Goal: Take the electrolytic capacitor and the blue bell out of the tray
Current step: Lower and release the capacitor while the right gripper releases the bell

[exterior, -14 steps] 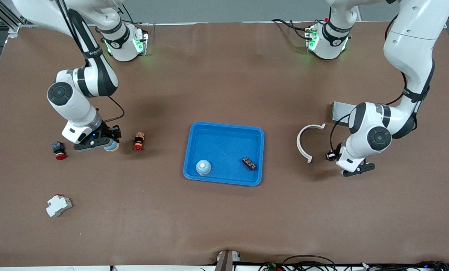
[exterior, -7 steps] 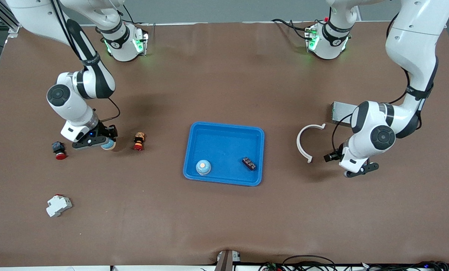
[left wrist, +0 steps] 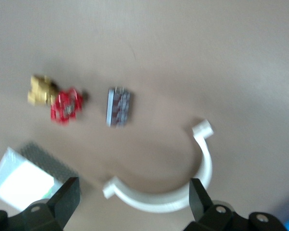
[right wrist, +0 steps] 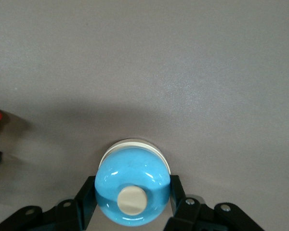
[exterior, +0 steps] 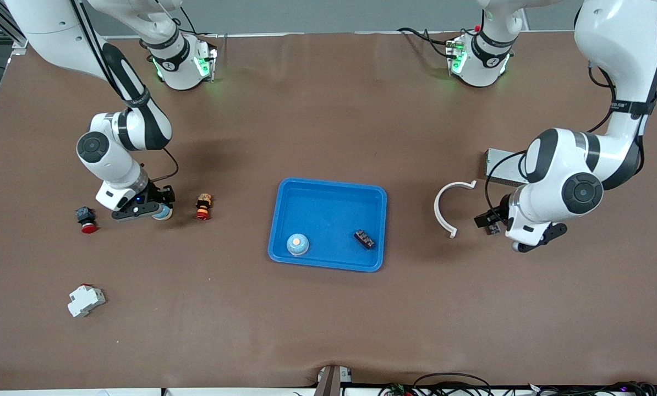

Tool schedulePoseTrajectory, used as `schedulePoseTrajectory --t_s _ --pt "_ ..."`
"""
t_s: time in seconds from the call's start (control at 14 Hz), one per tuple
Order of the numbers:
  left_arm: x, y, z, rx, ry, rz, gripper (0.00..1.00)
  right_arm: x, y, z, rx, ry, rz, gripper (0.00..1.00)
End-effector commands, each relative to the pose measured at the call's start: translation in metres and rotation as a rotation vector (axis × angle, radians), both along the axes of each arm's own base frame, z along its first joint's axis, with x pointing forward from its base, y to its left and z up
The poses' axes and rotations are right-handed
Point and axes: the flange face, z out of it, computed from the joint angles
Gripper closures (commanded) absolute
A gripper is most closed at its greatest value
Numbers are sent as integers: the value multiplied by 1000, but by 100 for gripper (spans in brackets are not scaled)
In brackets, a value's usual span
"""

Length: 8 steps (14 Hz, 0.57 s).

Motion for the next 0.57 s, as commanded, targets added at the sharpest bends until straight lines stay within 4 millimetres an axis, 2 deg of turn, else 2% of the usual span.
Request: schedulePoseTrajectory --t_s 0.0,0.07,0.14,0.21,0.36,0.5 --pt "-5 -38 38 1 40 82 0 1 -3 -8 7 -17 9 100" --pt "-7 -58 44 -1 36 99 0 2 -3 -8 8 -20 6 98" --pt "-10 -77 48 0 33 128 0 4 -3 -6 8 -25 0 31" --pt "-13 -94 54 1 27 151 0 4 -3 -6 8 -25 -1 0" --pt "-24 -139 56 14 20 161 0 4 -1 -5 9 -26 2 0" --pt "-17 -169 58 22 11 264 0 6 6 7 11 -37 13 0"
